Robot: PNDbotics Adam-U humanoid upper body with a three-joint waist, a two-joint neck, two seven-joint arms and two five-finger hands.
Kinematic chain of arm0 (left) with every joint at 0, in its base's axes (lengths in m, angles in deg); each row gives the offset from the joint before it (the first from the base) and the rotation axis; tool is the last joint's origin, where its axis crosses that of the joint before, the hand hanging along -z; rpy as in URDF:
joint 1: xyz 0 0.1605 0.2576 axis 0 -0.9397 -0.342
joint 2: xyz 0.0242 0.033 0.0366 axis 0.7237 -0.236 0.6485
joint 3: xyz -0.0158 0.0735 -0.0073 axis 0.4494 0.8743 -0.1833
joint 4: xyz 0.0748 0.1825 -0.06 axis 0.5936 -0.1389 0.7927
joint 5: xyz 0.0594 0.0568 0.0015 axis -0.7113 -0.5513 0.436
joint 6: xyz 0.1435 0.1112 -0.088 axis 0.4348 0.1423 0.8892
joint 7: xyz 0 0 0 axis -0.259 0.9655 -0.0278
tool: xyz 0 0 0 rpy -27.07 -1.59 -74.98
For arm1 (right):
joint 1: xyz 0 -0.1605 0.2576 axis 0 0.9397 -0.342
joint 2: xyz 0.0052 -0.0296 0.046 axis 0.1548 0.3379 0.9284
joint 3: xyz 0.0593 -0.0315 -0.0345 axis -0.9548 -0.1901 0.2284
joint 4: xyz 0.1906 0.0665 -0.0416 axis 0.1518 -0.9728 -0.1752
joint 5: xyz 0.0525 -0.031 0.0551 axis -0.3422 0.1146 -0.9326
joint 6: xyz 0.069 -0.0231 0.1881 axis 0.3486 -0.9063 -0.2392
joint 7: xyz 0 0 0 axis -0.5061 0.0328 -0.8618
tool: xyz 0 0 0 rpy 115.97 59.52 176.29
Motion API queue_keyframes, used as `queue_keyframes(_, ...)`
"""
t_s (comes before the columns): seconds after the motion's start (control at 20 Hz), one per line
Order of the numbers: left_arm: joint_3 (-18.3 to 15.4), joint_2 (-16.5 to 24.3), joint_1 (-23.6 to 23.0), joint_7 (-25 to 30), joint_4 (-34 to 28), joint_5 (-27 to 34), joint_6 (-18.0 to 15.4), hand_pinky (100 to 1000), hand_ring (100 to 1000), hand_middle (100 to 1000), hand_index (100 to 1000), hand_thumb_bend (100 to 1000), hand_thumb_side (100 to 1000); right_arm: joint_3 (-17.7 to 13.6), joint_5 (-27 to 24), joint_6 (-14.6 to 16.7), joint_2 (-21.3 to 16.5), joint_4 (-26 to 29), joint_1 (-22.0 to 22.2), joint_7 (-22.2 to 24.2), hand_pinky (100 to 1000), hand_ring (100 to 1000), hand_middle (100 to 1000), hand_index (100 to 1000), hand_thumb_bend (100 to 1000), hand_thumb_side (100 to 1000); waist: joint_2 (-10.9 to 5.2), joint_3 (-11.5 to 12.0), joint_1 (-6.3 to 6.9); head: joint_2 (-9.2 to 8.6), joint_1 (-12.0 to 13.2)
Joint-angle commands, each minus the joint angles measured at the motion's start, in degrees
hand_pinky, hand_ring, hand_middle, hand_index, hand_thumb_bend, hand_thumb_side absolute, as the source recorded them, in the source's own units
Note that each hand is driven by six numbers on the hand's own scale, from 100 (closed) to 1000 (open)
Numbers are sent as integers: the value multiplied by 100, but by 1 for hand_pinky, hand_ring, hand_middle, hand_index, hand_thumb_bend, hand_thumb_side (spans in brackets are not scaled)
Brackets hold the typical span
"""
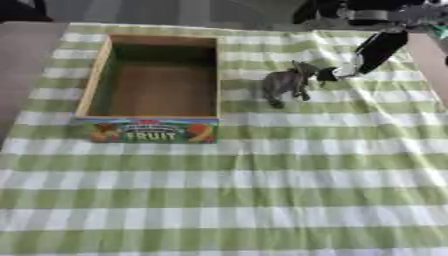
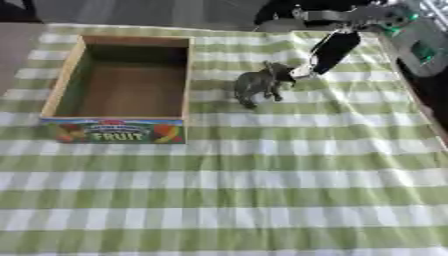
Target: Pick up objects on the table and place them in the box.
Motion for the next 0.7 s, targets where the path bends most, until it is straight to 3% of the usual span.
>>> queue_keyframes(0.05,26,99,38,38,-127,30,1,290,341,599,395,100,790,-43,357,65,88,-409,-206,-32,968,1000,949,1000,452,656,-67,20,1,-84,-48)
queue_keyframes(0.4,31,61,52,65,-127,42,4,289,340,599,390,100,792,-138,799,42,475,-1215,-339,-100,968,1000,930,1000,485,640,6,106,3,-151,-103)
queue_keyframes(0.7,47,31,60,97,-127,44,13,288,339,599,385,100,794,-236,1020,-1,597,-1527,-350,-240,967,1000,930,1000,497,642,74,171,4,-199,-116)
